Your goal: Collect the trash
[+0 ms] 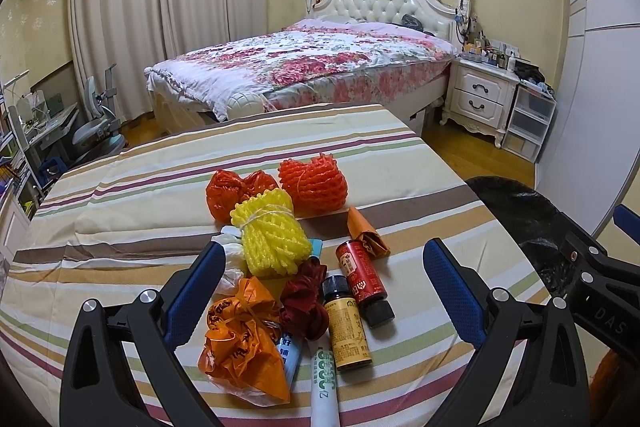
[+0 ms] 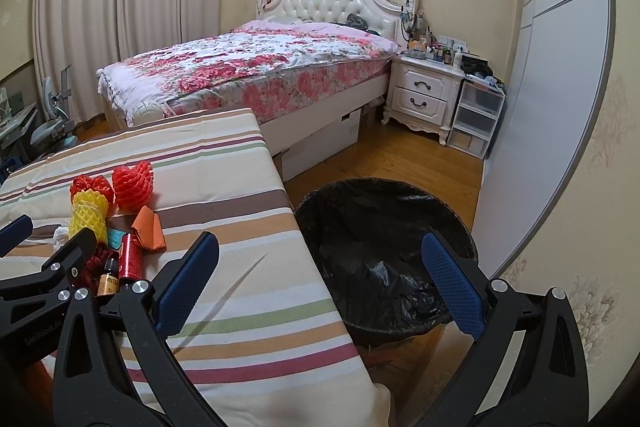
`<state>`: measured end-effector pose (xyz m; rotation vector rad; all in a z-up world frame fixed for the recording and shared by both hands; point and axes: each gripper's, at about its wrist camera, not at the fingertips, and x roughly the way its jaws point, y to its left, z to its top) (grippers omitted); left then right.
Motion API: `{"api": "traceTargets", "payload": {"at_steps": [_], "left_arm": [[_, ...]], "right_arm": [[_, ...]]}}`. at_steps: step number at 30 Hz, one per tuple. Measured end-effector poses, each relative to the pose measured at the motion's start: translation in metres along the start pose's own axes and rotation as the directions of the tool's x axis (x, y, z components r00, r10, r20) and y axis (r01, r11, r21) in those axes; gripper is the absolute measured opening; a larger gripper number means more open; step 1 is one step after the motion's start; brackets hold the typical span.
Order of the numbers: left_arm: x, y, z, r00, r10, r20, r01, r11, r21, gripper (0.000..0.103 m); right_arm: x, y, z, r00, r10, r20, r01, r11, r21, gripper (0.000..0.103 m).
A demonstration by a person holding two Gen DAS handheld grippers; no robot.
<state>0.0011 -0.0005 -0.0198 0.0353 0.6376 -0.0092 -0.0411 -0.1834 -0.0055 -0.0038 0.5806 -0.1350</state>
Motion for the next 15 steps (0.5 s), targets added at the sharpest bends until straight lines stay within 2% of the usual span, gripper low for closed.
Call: {"api": "traceTargets", "payload": {"at_steps": [15], "left_arm": [[0.003,0.000,-0.012,1.000,-0.007,-0.014,0.007,1.000,-0.004,0.097]], "right_arm": [[0.003,0.002,-0.009,1.000,0.005,-0.013,-0.005,1.000,-0.005,0.099]]}}
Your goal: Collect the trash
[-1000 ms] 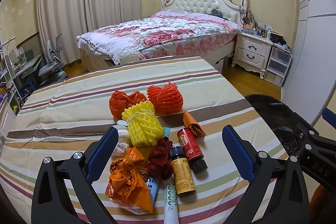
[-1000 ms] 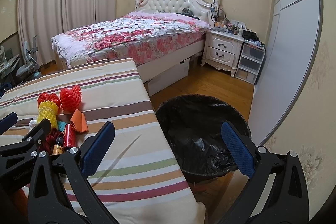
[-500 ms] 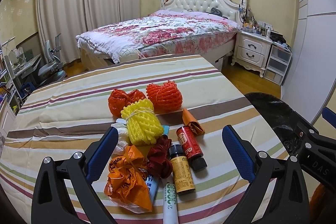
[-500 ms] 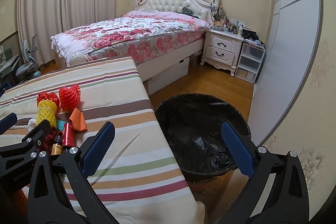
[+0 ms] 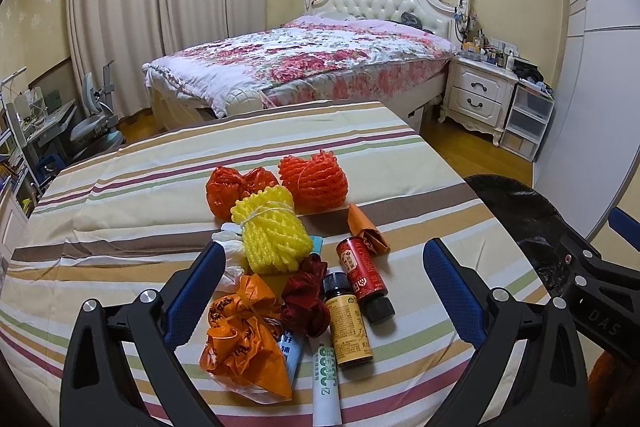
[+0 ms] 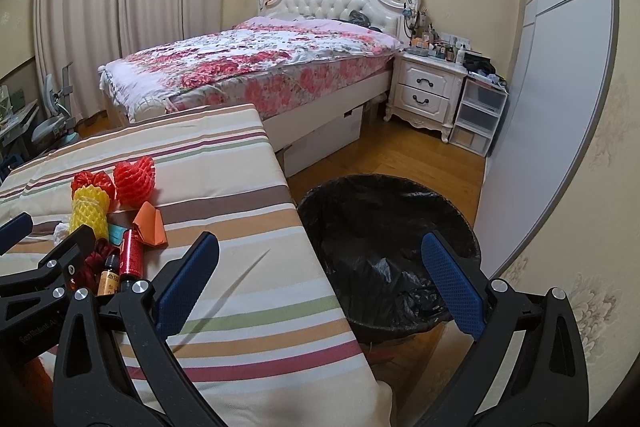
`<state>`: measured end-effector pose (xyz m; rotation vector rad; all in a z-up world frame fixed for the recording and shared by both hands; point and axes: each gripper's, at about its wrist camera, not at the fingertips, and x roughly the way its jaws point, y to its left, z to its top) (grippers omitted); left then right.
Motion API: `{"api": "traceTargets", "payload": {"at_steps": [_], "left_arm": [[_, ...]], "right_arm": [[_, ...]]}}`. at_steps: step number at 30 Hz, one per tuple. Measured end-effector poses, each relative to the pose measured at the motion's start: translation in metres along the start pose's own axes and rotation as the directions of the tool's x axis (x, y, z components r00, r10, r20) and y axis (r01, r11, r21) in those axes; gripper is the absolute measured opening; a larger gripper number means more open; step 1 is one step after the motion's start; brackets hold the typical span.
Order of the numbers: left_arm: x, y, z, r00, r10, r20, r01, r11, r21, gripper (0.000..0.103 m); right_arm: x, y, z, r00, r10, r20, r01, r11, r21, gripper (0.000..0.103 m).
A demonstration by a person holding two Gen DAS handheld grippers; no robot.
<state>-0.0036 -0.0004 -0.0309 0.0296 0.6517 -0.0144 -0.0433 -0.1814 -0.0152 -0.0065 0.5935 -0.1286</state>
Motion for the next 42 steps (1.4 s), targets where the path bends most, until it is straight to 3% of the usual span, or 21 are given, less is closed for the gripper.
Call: {"api": "traceTargets", "payload": {"at_steps": [7,12,15,19,33,42], "left_arm": [[-0.002,0.022,-0.003,1.000,0.003,-0.022,-0.004,0.999,-0.048,0.096],[-0.007,0.045,0.001,0.999,0.051,-0.015,-0.052,0.996,-0.066,0.096],[-0.006,0.064,0.003,0.996,0.082,-0.024,-0.084,0.993,-0.084,0.096],[0.000,0.088,0.011,0.992,0.118,-0.052,-0.122,0.987,-0.100,0.079],[0.034,0.139,0.025,0.982,0.130,-0.136,-0.148,0.981,-0.126,0.079],[0.049,0.156,0.026,0.976,0.131,-0.173,-0.155,0.979,-0.133,0.079]], "right_arm": [[0.005,0.011,0.002,0.999,0.037,-0.025,-0.037,0.999,-0.008,0.099],[0.007,0.025,0.011,0.997,0.065,-0.028,-0.066,0.997,-0.039,0.098],[0.011,0.037,0.019,0.995,0.096,-0.041,-0.098,0.994,-0.055,0.089],[0.019,0.057,0.026,0.987,0.147,-0.063,-0.152,0.985,-0.083,0.085],[0.051,0.135,0.057,0.961,0.246,-0.129,-0.268,0.943,-0.197,0.076],[0.078,0.169,0.059,0.935,0.279,-0.218,-0.326,0.919,-0.221,0.061]]}}
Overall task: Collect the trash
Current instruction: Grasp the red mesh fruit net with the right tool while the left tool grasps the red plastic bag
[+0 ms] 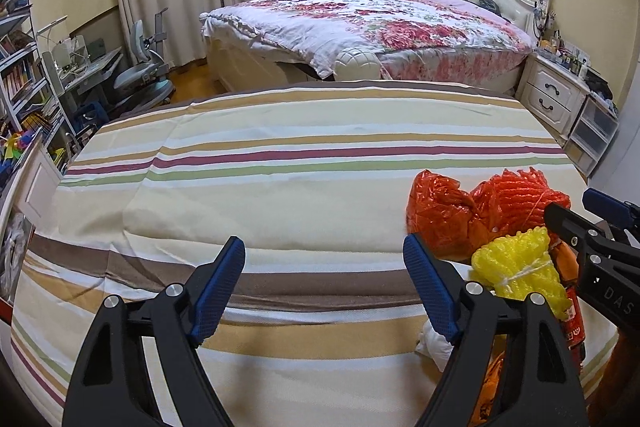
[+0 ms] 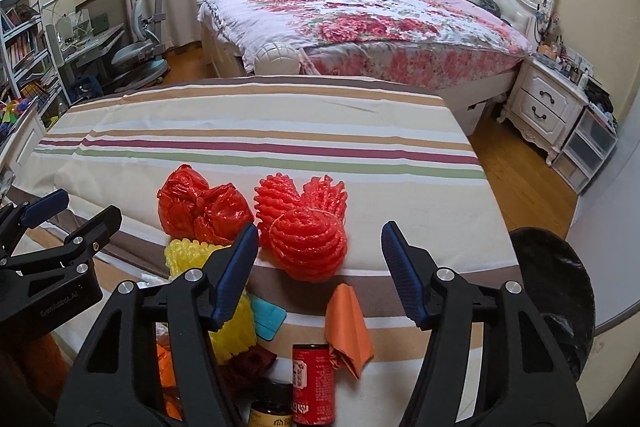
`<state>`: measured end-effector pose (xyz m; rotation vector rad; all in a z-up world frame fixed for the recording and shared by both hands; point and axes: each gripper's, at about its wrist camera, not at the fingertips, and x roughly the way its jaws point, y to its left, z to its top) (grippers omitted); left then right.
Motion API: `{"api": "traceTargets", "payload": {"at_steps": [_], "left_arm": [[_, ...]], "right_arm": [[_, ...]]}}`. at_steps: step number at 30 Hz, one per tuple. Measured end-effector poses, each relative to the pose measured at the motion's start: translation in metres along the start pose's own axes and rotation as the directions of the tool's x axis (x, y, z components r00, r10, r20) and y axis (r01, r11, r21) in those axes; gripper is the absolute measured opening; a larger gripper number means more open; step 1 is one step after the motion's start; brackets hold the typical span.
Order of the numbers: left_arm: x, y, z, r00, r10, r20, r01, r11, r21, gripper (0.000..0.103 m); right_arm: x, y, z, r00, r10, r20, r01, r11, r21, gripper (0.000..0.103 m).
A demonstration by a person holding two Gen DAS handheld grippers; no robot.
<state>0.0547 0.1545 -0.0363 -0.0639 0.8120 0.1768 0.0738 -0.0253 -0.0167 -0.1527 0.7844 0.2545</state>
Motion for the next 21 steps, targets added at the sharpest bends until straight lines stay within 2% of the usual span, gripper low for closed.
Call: {"api": "traceTargets", "payload": {"at_steps": [2,4,8,13,21], "left_arm": [[0.003,0.000,0.001,1.000,-0.002,-0.007,0.002,1.000,-0.005,0.079],[0.005,0.002,0.001,1.000,-0.006,-0.014,0.006,1.000,-0.006,0.079],[0.006,0.001,0.000,1.000,-0.017,-0.021,0.017,1.000,-0.008,0.079],[0.008,-0.006,0.004,0.999,-0.039,-0.029,0.039,0.999,-0.003,0.079],[0.015,-0.022,0.016,0.994,-0.099,-0.049,0.099,0.995,0.012,0.079]], "right_arm": [[0.006,0.001,0.000,1.000,0.006,-0.021,-0.006,1.000,0.002,0.057],[0.012,0.000,0.000,0.998,0.031,-0.046,-0.030,0.999,0.016,0.044],[0.020,0.000,0.000,0.996,0.065,-0.067,-0.062,0.997,0.037,0.042],[0.016,-0.001,0.001,0.998,0.046,-0.041,-0.044,0.998,0.038,0.040],[0.021,-0.031,-0.001,0.999,-0.002,-0.039,0.006,0.996,0.092,0.039]]}}
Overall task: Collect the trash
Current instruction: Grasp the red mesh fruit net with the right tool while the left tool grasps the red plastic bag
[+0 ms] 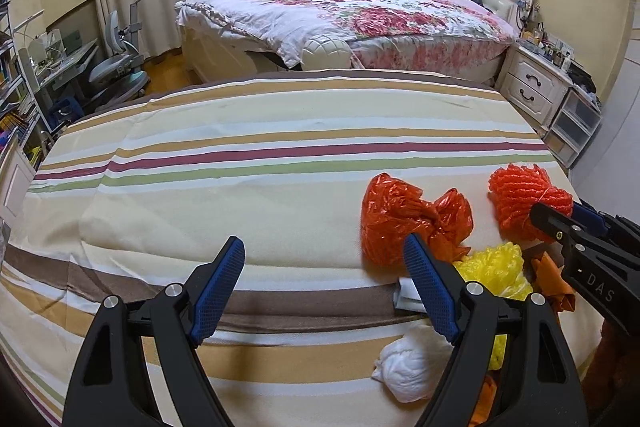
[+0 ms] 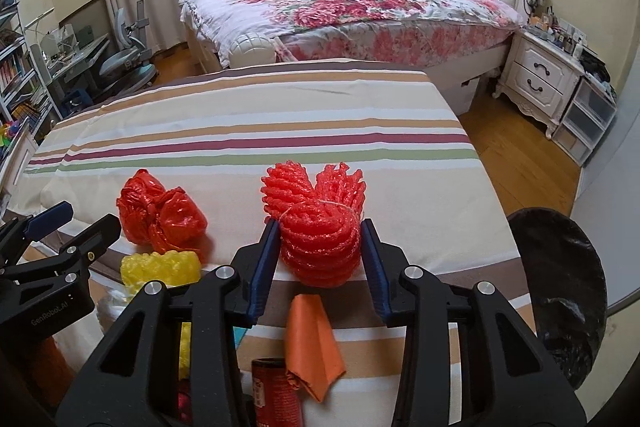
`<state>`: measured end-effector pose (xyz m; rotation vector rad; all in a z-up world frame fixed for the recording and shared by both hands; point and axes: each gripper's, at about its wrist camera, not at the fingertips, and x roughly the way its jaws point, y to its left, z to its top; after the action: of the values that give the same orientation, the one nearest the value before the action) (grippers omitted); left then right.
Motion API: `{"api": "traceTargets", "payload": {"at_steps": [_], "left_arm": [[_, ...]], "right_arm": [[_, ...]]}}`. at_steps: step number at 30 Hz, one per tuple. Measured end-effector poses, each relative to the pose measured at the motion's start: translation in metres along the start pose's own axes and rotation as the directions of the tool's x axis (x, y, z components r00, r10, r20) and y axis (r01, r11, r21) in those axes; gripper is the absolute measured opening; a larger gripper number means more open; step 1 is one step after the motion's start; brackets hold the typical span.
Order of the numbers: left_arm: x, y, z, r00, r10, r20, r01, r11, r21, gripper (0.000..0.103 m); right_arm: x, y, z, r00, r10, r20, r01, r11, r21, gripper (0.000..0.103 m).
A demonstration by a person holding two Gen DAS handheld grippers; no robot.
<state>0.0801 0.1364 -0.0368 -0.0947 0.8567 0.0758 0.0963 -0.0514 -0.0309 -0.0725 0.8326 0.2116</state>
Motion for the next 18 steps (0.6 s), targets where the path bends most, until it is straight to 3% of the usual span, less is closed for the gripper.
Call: {"api": "traceTargets", "payload": {"at_steps": [9,12,14,16,18], "left_arm": [[0.023,-0.017,0.009,0.995,-0.092,-0.039,0.092,0.996,0.001,0.079],[0.026,-0.021,0.008,0.991,-0.132,-0.033,0.132,0.991,0.016,0.064],[0.026,-0.021,0.008,0.984,-0.174,-0.032,0.175,0.985,0.015,0.048],[0.024,-0.022,0.007,0.980,-0.198,-0.028,0.199,0.980,0.018,0.040],[0.022,-0.023,0.006,0.982,-0.187,-0.020,0.188,0.982,0.023,0.040]], "right_arm": [[0.003,-0.007,-0.004,1.000,0.002,0.005,-0.002,1.000,0.014,0.040],[0.002,-0.009,-0.006,1.000,0.008,0.007,-0.008,1.000,0.018,0.040],[0.002,-0.009,-0.006,1.000,0.006,0.008,-0.006,1.000,0.016,0.040],[0.003,-0.008,-0.007,1.000,0.002,0.011,-0.002,1.000,0.010,0.040],[0.002,-0.008,-0.007,1.000,0.002,0.013,-0.002,1.000,0.006,0.040]]}}
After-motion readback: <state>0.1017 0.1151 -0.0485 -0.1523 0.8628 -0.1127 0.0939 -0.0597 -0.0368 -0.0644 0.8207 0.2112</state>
